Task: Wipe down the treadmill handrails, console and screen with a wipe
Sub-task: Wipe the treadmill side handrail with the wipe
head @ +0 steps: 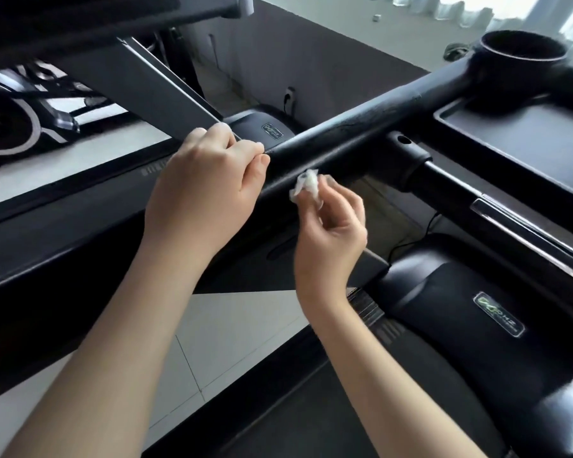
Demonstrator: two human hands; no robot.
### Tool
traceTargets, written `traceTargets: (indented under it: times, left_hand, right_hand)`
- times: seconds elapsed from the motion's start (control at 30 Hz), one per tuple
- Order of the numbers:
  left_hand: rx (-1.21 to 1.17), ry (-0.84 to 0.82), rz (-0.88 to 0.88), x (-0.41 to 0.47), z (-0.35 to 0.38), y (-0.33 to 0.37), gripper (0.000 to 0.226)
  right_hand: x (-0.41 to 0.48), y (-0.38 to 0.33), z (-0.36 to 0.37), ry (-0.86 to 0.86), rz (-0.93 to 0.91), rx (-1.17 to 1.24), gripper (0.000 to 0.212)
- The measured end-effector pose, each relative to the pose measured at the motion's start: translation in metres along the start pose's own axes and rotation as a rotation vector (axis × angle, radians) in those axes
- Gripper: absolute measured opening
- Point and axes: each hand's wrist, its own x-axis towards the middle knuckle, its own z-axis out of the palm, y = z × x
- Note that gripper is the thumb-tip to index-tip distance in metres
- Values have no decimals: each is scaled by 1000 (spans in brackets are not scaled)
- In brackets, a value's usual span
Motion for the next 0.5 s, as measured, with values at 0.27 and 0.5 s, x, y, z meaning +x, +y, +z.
traceTargets:
  times: [0.27,0.5]
  left_hand:
    - [5,-41,-37,1,-2,-2,49]
    - [7,-141,-43,-4,-12,2,63]
  right_hand:
    - [12,8,1,77,8,45,15]
    - [16,19,-4,61,55,41,18]
